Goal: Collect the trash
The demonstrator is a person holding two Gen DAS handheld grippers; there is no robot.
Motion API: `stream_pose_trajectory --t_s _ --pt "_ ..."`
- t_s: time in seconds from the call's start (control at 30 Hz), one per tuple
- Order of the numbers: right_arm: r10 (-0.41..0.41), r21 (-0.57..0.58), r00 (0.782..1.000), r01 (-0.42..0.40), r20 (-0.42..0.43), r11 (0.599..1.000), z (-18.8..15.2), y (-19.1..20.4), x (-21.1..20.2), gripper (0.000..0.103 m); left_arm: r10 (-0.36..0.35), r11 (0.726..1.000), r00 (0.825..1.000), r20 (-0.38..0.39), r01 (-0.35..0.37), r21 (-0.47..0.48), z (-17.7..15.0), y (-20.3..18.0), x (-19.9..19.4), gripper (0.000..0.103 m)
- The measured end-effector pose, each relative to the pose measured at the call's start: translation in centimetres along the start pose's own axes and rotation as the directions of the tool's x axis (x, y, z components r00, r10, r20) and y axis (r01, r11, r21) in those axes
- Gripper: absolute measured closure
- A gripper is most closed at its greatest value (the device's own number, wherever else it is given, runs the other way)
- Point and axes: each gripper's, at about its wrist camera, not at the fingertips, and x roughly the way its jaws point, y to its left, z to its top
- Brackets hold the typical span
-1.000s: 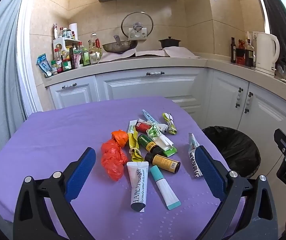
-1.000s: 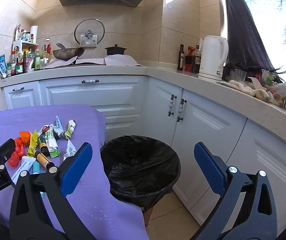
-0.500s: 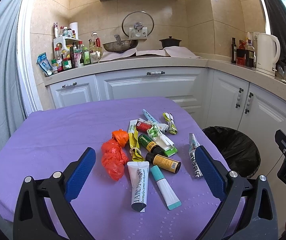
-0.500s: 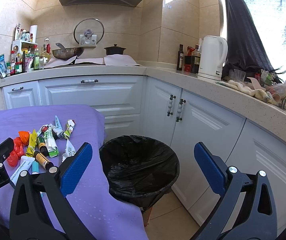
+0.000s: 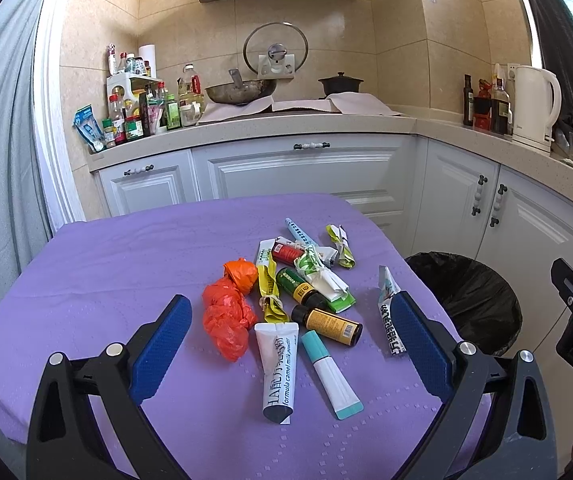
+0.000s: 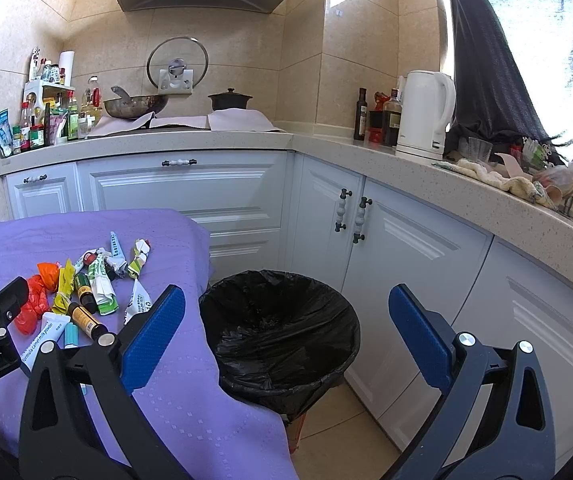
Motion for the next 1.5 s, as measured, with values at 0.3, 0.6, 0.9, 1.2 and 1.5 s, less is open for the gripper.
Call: stream_pose_trajectory --t_s 0.3,0.6,0.9,1.2,1.5 --pt "0.0 0.0 1.0 0.0 0.0 1.0 -0.1 0.0 0.1 0.003 0.0 1.0 1.0 0.0 0.0 0.0 0.0 0.0 0.0 0.006" --pt "0.0 0.001 1.0 0.0 0.0 1.0 -0.1 0.0 0.1 0.003 -0.001 1.0 1.0 -0.006 0.001 0.001 -0.2 0.1 0.3 0.006" --pt "0.001 -0.002 1.0 -0.001 -0.008 1.0 -0.4 0.2 0.4 0.003 -0.002 1.0 1.0 -0.009 0.002 0.002 -0.3 0.2 0.5 0.006" --pt "0.002 0.001 1.0 -0.002 -0.012 1.0 -0.6 0.3 0.4 0.003 -0.003 1.0 1.0 -0.012 0.003 0.003 -0.6 0.2 0.7 0.006" --pt "0.006 0.002 1.0 -0.006 -0.029 1.0 -1.0 0.7 0.9 0.003 -0.007 1.0 0.999 -0.032 0.007 0.0 -0.9 0.3 1.1 0.006"
